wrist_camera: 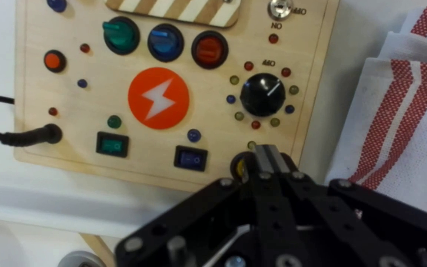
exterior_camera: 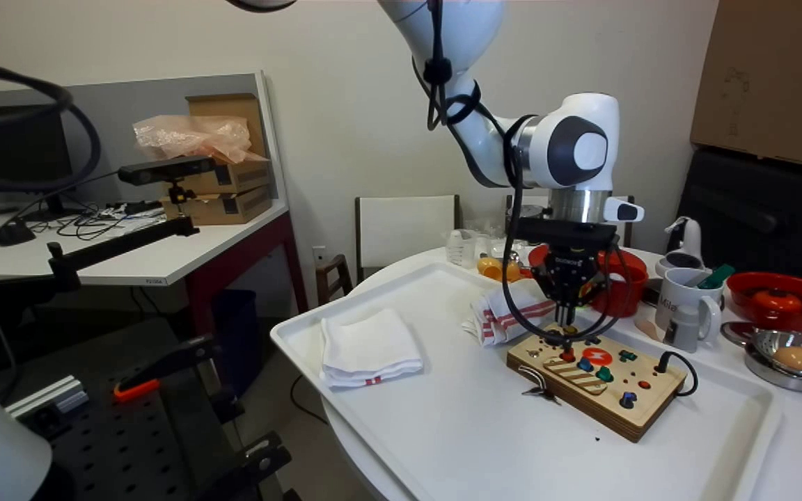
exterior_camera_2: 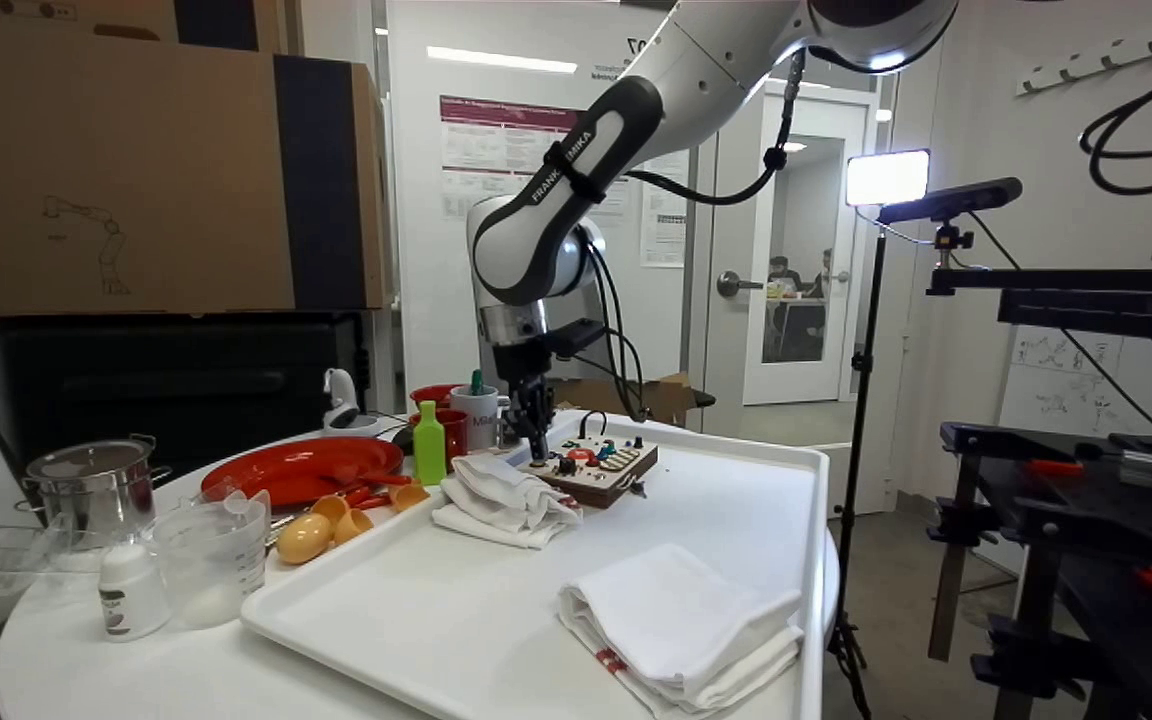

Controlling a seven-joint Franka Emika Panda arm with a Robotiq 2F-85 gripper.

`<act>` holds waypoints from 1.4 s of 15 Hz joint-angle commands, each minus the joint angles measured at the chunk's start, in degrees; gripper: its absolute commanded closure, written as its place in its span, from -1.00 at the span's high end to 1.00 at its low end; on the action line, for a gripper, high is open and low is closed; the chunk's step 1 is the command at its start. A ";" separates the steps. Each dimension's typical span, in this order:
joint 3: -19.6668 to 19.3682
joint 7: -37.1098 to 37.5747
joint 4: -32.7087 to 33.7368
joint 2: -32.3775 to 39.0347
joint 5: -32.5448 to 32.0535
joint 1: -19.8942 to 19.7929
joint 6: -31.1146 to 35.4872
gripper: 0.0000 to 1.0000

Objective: Push a button on the board

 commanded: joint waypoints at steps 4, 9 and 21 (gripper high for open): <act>-0.80 2.01 5.83 3.19 -0.28 0.26 -1.14 -1.00; -1.15 2.18 7.00 3.88 -0.47 0.32 -1.44 -1.00; -1.27 2.58 6.82 4.15 -0.63 0.77 -1.80 -1.00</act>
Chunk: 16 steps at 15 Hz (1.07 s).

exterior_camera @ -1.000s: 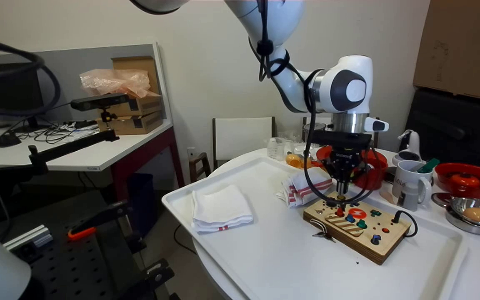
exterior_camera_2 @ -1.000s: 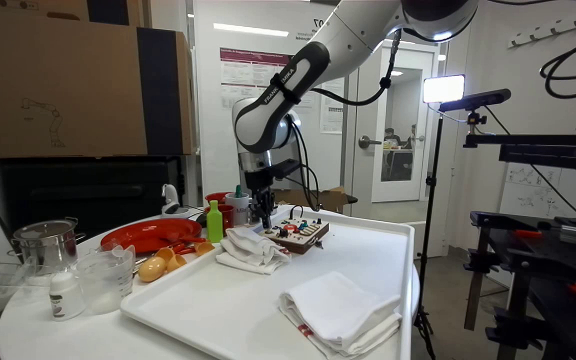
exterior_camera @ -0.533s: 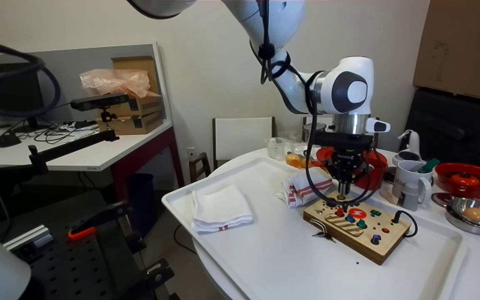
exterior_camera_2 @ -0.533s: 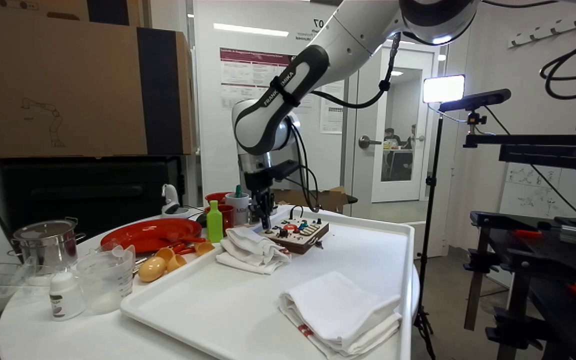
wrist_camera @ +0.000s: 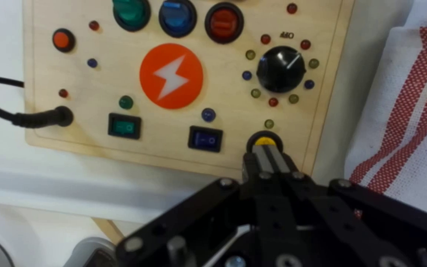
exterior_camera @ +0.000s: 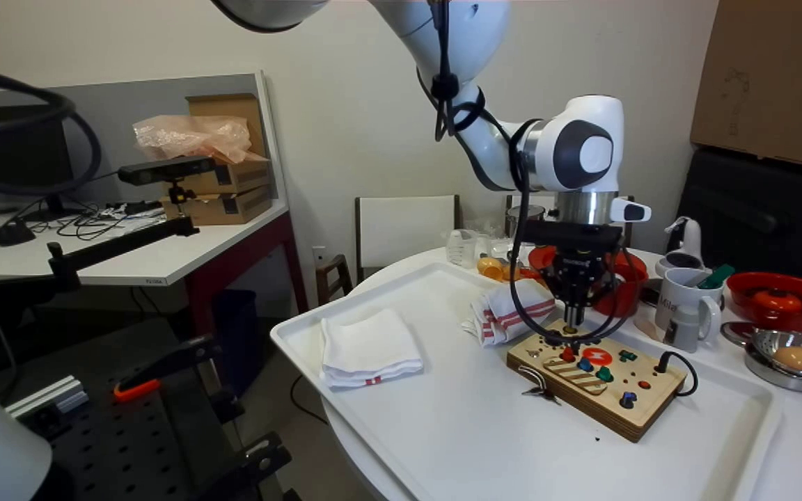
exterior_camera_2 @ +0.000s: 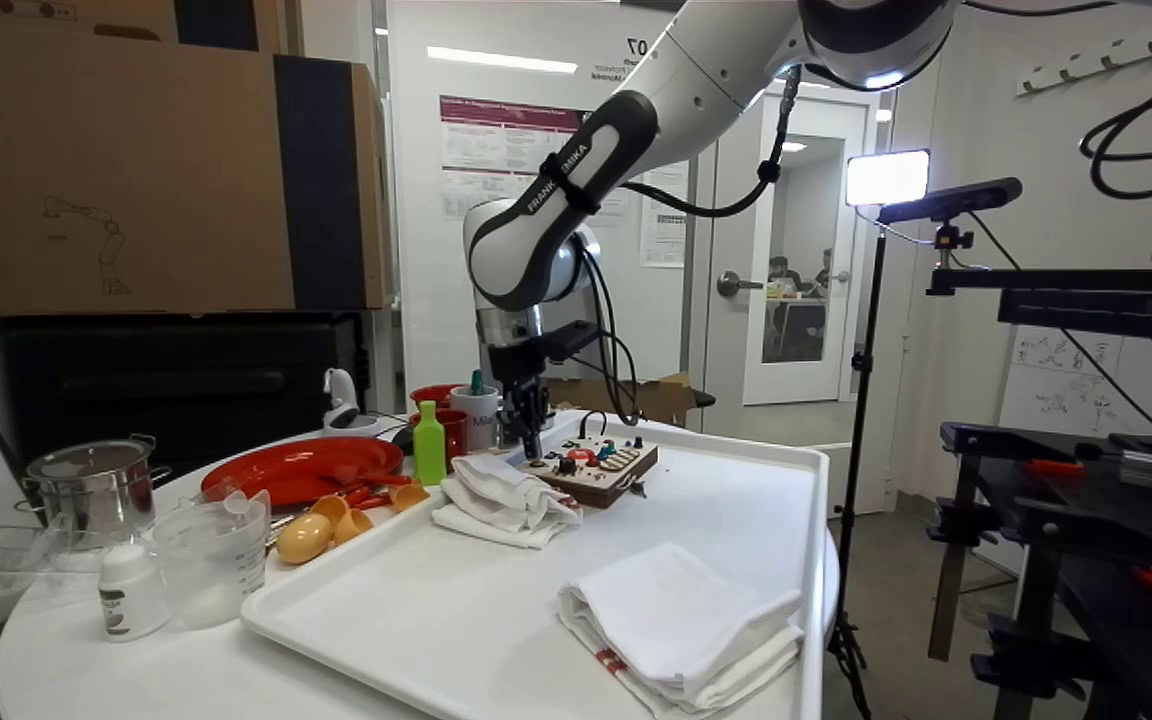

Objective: Push a button on the board

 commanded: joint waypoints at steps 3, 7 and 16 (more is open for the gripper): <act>-0.48 1.30 2.41 1.61 -0.67 0.93 -2.06 -1.00; -0.63 1.40 2.73 2.24 -0.80 1.15 -2.31 -1.00; -0.56 2.01 3.32 3.36 -0.26 0.34 -1.95 -1.00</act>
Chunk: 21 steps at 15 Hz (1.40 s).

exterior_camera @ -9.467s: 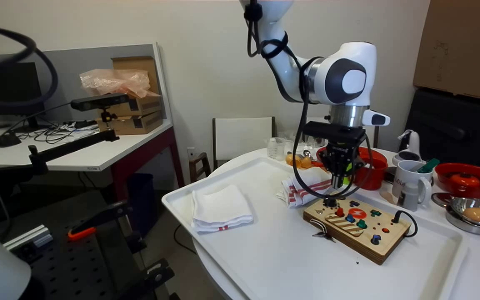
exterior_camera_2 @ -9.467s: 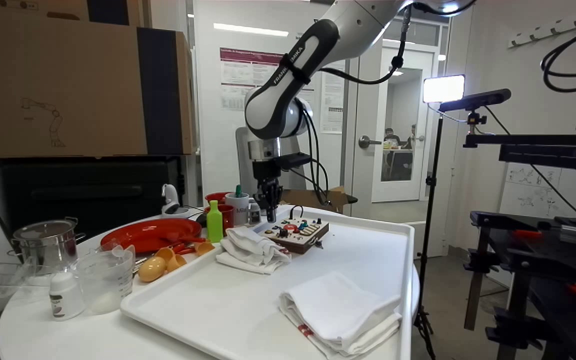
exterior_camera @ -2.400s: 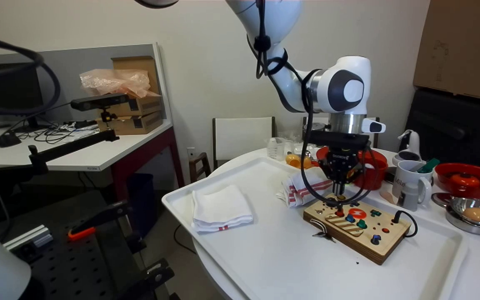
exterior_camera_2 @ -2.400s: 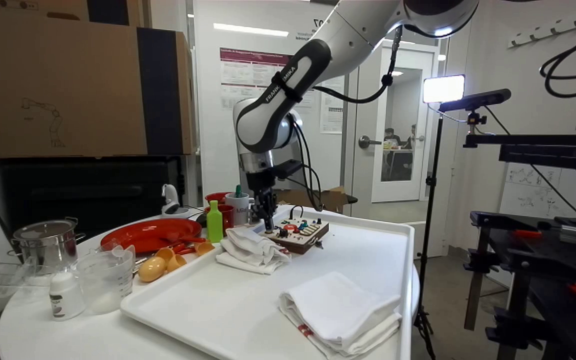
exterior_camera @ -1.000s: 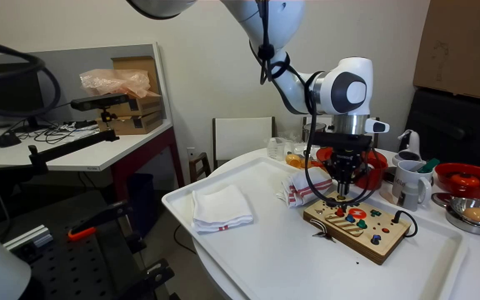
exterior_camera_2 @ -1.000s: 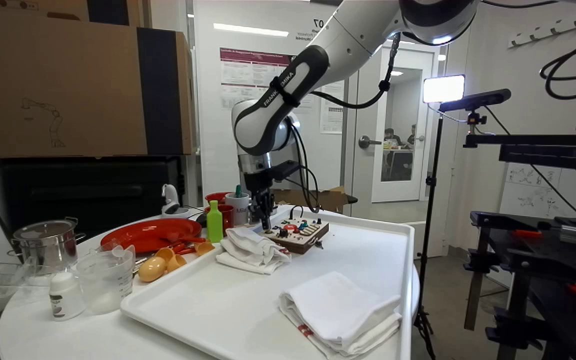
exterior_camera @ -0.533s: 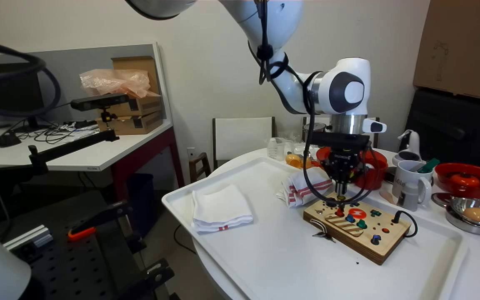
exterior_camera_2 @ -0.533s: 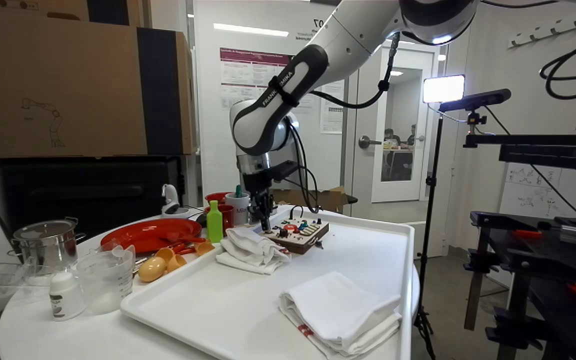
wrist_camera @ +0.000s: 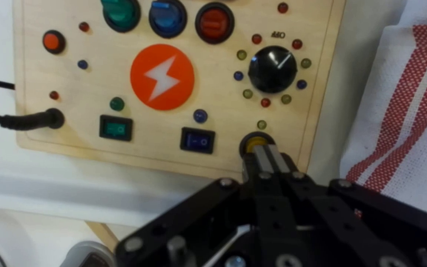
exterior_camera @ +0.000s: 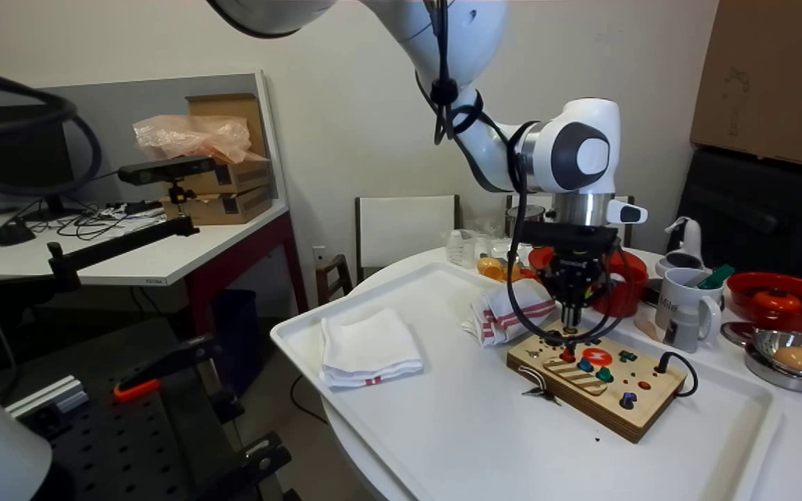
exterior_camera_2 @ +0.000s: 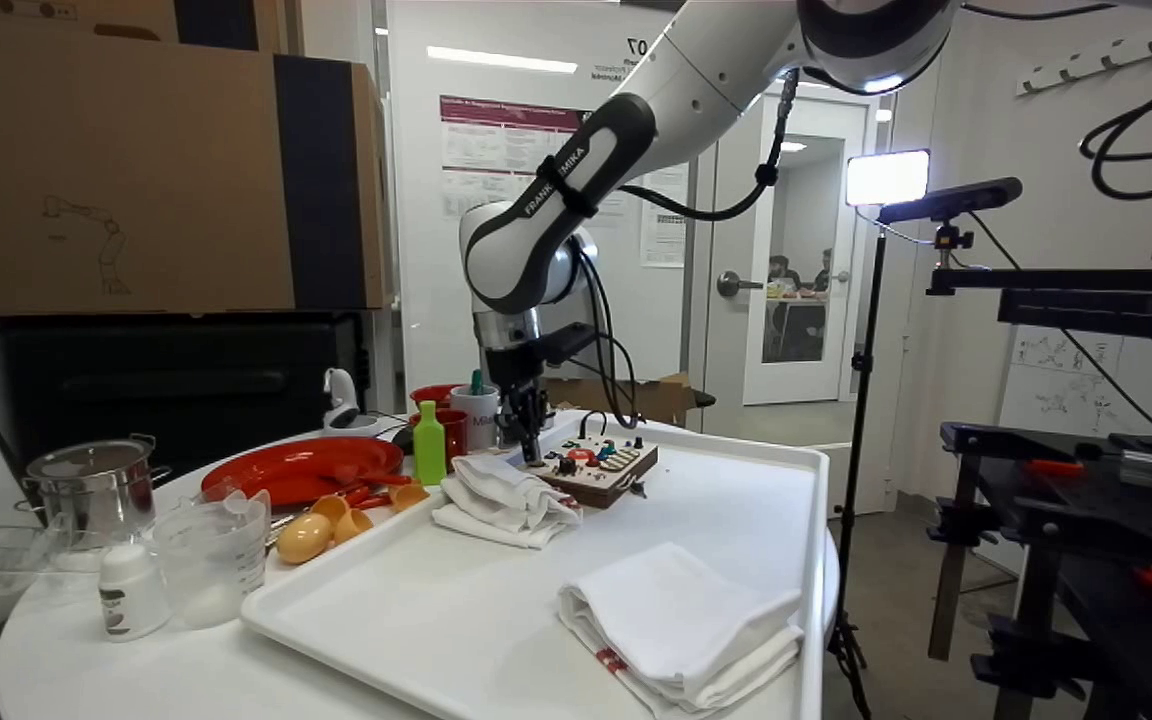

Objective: Push a button on the board

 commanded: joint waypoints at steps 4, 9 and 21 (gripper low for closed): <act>0.04 0.76 2.07 1.86 0.14 -0.38 -0.99 -1.00; 1.22 0.06 -0.70 -2.93 1.56 -1.14 -3.36 -1.00; 2.02 -1.59 -2.57 -10.99 0.79 -0.79 -2.19 -0.98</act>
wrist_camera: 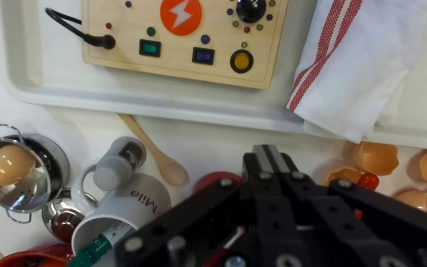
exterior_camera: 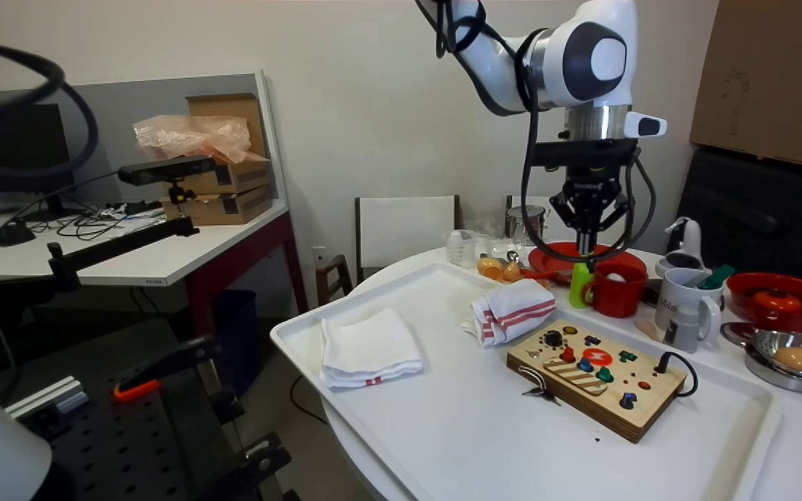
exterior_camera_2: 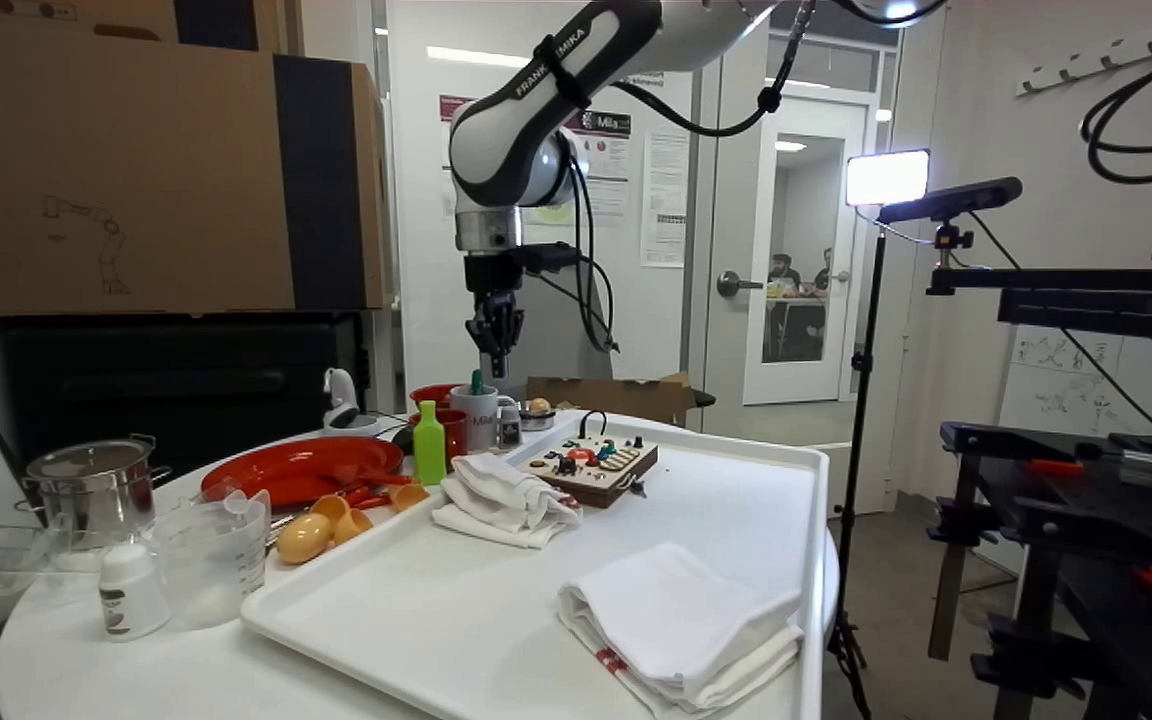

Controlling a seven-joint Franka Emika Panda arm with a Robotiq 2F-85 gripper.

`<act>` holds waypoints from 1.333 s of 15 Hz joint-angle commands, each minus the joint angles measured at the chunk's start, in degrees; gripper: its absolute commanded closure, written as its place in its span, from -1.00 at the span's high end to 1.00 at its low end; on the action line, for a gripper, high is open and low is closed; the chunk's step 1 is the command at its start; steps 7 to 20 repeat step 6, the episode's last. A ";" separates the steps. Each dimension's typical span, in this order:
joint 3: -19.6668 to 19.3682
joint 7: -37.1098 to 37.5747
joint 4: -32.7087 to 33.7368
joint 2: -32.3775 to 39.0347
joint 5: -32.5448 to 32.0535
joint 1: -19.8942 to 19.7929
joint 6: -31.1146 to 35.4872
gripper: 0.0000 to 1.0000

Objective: Push a button on the board

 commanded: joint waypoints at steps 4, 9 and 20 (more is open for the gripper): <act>-0.16 -0.10 0.29 0.89 0.11 -0.05 -0.13 -0.98; -0.17 -0.10 0.30 0.97 0.11 -0.06 -0.11 -0.98; -0.17 -0.10 0.30 0.97 0.11 -0.06 -0.11 -0.98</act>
